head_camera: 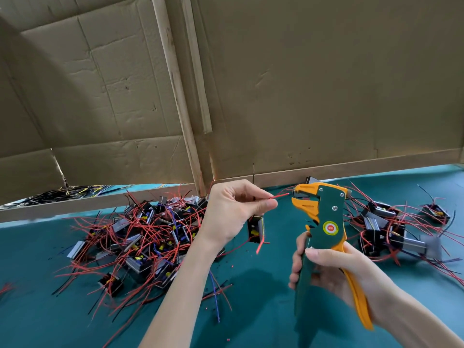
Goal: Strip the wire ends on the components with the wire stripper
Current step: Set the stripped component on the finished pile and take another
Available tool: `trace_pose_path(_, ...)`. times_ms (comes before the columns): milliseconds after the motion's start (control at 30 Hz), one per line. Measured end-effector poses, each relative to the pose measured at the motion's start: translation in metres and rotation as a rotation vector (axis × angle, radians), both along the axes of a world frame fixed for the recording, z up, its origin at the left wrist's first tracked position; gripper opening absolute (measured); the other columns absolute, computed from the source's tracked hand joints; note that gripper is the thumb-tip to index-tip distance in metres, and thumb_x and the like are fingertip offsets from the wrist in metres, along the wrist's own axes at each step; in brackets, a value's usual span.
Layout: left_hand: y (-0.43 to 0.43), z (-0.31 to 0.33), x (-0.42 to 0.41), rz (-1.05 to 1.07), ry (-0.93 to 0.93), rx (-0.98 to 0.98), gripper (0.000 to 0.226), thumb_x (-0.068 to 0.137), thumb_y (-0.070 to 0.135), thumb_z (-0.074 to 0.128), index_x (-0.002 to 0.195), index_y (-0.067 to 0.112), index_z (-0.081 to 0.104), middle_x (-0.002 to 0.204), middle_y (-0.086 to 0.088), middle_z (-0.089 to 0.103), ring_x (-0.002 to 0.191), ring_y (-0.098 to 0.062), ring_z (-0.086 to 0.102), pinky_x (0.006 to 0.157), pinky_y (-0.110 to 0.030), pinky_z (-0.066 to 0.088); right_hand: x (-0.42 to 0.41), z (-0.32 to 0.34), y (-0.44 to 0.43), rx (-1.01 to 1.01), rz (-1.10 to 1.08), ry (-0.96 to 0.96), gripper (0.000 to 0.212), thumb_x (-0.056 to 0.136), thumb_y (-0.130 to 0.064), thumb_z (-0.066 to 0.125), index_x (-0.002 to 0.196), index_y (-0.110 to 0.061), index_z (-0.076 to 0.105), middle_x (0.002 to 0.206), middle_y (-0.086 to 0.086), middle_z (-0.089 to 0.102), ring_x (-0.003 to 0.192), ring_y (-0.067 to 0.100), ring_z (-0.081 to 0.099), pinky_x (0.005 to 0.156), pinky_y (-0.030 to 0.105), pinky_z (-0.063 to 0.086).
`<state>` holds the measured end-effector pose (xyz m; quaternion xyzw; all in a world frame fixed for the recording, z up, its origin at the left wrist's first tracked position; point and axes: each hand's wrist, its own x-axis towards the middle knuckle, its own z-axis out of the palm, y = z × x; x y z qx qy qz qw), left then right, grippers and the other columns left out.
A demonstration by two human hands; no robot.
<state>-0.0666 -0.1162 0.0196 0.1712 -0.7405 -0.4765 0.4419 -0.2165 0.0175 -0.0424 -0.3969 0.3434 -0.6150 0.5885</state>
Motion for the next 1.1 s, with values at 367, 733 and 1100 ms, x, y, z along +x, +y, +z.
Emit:
trace_pose_path(367, 0.007, 0.009, 0.006, -0.125, -0.181, 0.005, 0.018, 0.08, 0.008, 0.075, 0.073, 0.025, 0.076, 0.061, 0.003, 0.061, 0.054, -0.01, 0.047, 0.053, -0.02, 0.043, -0.001, 0.002, 0.005, -0.021, 0.1, 0.068, 0.036, 0.064, -0.021, 0.088, 0.088, -0.004, 0.068, 0.078, 0.024, 0.062, 0.072, 0.039, 0.064, 0.071, 0.048, 0.054)
trace_pose_path(733, 0.01, 0.016, 0.015, -0.144, -0.308, -0.031, 0.004, 0.084, 0.011, 0.071, 0.083, 0.014, 0.074, 0.061, 0.012, 0.058, 0.056, -0.002, 0.043, 0.057, -0.015, 0.039, -0.005, -0.006, 0.003, -0.032, 0.129, 0.138, 0.027, 0.077, -0.02, 0.082, 0.09, -0.004, 0.065, 0.079, 0.024, 0.062, 0.074, 0.039, 0.064, 0.073, 0.049, 0.054)
trace_pose_path(1100, 0.01, 0.019, 0.018, -0.148, -0.311, -0.04, 0.01, 0.084, 0.011, 0.071, 0.081, 0.02, 0.075, 0.073, 0.001, 0.066, 0.066, -0.008, 0.05, 0.061, -0.015, 0.042, -0.003, -0.003, 0.005, -0.025, 0.105, 0.161, 0.029, 0.074, -0.021, 0.084, 0.087, -0.004, 0.065, 0.077, 0.025, 0.061, 0.072, 0.04, 0.063, 0.07, 0.046, 0.054)
